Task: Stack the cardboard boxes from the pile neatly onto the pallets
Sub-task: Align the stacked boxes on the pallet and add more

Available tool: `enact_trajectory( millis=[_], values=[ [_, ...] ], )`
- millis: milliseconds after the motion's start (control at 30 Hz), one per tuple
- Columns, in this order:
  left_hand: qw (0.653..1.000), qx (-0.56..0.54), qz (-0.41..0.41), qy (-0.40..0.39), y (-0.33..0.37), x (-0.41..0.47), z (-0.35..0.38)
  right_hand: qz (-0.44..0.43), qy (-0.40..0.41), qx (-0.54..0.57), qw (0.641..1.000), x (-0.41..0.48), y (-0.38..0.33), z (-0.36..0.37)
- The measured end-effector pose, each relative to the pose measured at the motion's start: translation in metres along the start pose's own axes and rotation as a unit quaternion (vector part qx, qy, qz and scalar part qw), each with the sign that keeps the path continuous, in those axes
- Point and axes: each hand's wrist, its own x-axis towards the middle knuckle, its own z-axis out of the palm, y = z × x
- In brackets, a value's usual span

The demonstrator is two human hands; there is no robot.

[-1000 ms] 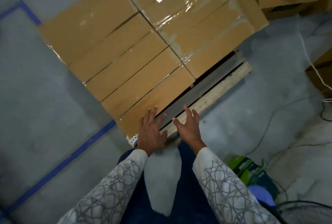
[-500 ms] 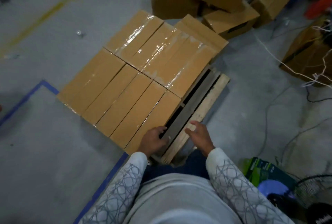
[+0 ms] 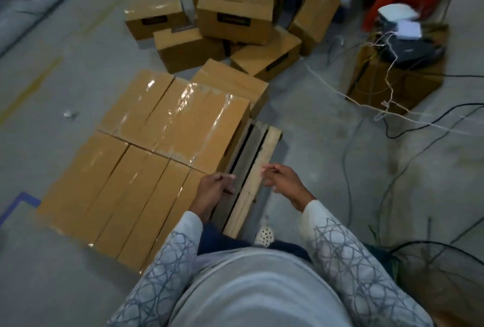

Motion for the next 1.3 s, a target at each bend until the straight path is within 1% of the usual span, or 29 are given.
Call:
enact_trajectory(
  millis=[100, 200, 300, 367, 433, 500, 567, 667, 833, 1033, 1100, 1200, 1300],
  values=[
    [0.999, -0.002, 0.043, -0.017, 0.057, -0.014, -0.003, 0.016, 0.1, 0.131, 0.986, 0.015, -0.004, -0.054],
    [0.997, 0.03, 0.059, -0.03, 0.102, -0.015, 0.002, 0.014, 0.148, 0.215, 0.965, 0.031, -0.013, -0.09],
    [0.994, 0.06, 0.063, -0.065, 0.138, 0.017, 0.037, -0.014, 0.121, 0.277, 0.953, 0.033, -0.03, -0.108],
    [0.99, 0.083, 0.07, -0.092, 0.15, 0.044, 0.069, -0.014, 0.097, 0.348, 0.932, 0.04, -0.031, -0.117],
    [0.99, 0.057, 0.073, -0.105, 0.158, 0.071, 0.099, -0.003, 0.074, 0.41, 0.909, 0.05, -0.03, -0.129],
    [0.99, 0.035, 0.07, -0.116, 0.165, 0.095, 0.129, 0.017, 0.05, 0.448, 0.892, 0.065, -0.033, -0.143],
    [0.989, 0.017, 0.061, -0.135, 0.177, 0.118, 0.157, 0.037, 0.039, 0.454, 0.889, 0.087, -0.038, -0.163],
    [0.985, 0.02, 0.049, -0.164, 0.193, 0.168, 0.196, 0.05, 0.026, 0.443, 0.895, 0.131, -0.055, -0.199],
    [0.988, 0.005, 0.023, -0.152, 0.253, 0.241, 0.249, 0.074, 0.043, 0.431, 0.898, 0.194, -0.11, -0.277],
    [0.987, -0.006, -0.009, -0.161, 0.318, 0.296, 0.301, 0.063, 0.062, 0.428, 0.899, 0.241, -0.167, -0.355],
    [0.988, -0.034, -0.017, -0.147, 0.335, 0.314, 0.316, 0.063, 0.065, 0.408, 0.909, 0.264, -0.185, -0.38],
    [0.991, -0.086, -0.03, -0.102, 0.353, 0.348, 0.334, 0.063, 0.068, 0.363, 0.927, 0.305, -0.212, -0.413],
    [0.99, -0.117, -0.038, -0.066, 0.375, 0.391, 0.352, 0.047, 0.055, 0.281, 0.957, 0.355, -0.246, -0.444]
  ],
)
